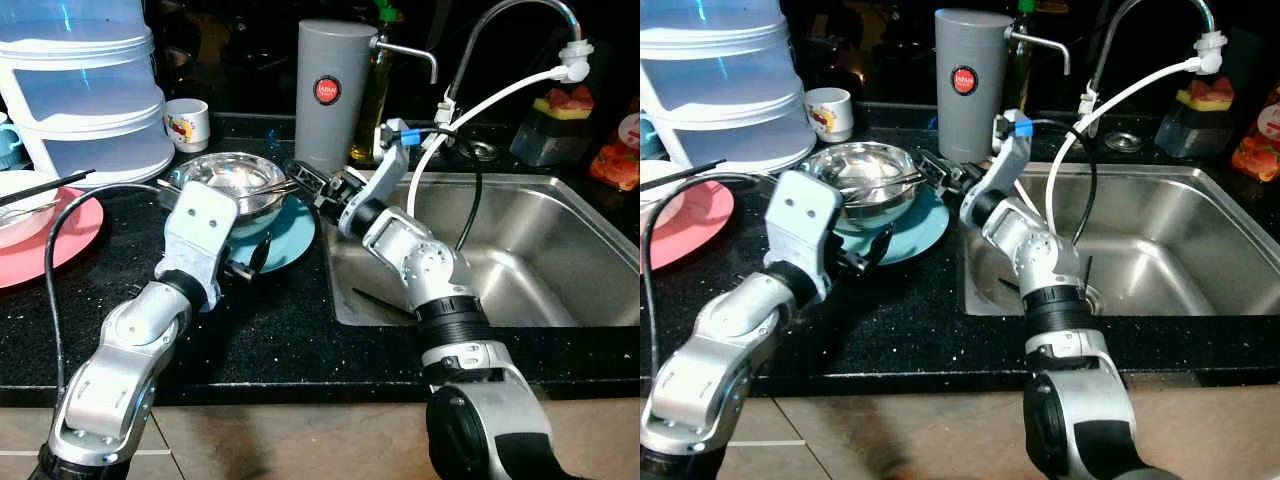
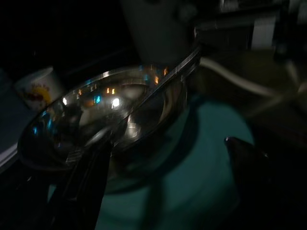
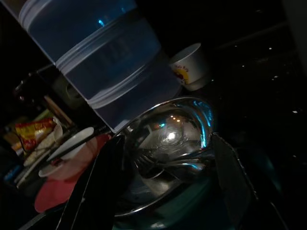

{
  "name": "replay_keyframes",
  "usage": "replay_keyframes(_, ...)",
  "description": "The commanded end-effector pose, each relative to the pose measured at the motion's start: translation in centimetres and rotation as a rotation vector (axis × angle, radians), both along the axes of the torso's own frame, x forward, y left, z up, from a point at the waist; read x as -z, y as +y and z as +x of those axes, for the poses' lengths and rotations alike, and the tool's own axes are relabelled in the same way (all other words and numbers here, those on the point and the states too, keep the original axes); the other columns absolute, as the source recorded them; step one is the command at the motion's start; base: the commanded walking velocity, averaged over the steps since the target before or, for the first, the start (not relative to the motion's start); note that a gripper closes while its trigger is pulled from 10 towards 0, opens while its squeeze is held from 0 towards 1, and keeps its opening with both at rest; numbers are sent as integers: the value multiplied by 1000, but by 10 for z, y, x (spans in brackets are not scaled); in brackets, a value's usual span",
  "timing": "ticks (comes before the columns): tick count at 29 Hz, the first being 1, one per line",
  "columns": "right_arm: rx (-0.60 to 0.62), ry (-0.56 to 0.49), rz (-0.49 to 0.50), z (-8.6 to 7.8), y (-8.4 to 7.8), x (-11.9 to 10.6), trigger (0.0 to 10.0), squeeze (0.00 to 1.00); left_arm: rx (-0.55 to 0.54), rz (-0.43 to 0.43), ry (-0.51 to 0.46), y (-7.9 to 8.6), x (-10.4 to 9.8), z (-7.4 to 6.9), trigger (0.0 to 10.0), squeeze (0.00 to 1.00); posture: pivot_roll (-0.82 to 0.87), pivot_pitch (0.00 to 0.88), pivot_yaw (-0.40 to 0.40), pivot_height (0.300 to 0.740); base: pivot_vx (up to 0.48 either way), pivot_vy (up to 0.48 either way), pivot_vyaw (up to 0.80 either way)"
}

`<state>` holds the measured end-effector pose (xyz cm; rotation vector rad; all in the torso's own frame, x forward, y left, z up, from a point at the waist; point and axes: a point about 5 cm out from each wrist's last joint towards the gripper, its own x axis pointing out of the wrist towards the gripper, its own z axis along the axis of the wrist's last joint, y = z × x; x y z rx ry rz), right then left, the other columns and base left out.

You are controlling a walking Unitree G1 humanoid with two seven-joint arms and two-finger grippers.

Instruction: Kitchen organization

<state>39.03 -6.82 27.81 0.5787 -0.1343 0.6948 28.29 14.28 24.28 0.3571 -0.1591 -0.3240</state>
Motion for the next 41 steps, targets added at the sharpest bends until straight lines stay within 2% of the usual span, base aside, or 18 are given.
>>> replay_keyframes(1,-2,-14,-30,1,3,-2,10000,0,5,29,27,-1,5,-1,10000,0,61,38,-33,740,0,0,0)
replay_keyframes(10,40,-23,-69,7,0,-8,10000,0,21,27,40,-5,5,-4,10000,0,62,40,-36,740,0,0,0)
replay_keyframes(14,69,-27,-120,12,-6,-9,10000,0,24,-10,47,-7,5,-5,10000,0,61,43,-35,740,0,0,0)
replay_keyframes(17,72,-28,-119,12,-9,-10,10000,0,28,-17,45,-8,5,-5,10000,0,63,44,-35,740,0,0,0)
replay_keyframes(21,49,-50,-46,11,-29,-24,10000,0,53,-61,43,-12,3,-8,10000,0,62,46,-33,740,0,0,0)
replay_keyframes(24,43,-63,-63,9,-36,-25,10000,0,47,-68,57,-13,4,-9,10000,0,60,47,-33,740,0,0,0)
replay_keyframes(27,51,-63,-112,7,-44,-22,10000,0,41,-85,99,-13,9,-14,10000,0,51,51,-31,740,0,0,0)
replay_keyframes(32,60,-50,-139,4,-50,-15,10000,0,102,-143,146,-15,16,-25,10000,0,51,51,-31,740,0,0,0)
replay_keyframes(37,60,-45,-142,3,-52,-12,10000,0,129,-189,120,-15,15,-31,10000,0,50,55,-32,740,0,0,0)
replay_keyframes(39,69,-47,-135,2,-54,-9,10000,0,139,-200,84,-6,19,-40,10000,0,59,55,-35,740,0,0,0)
replay_keyframes(41,75,-49,-129,1,-55,-7,10000,0,149,-196,92,-1,24,-45,10000,0,60,54,-36,740,0,0,0)
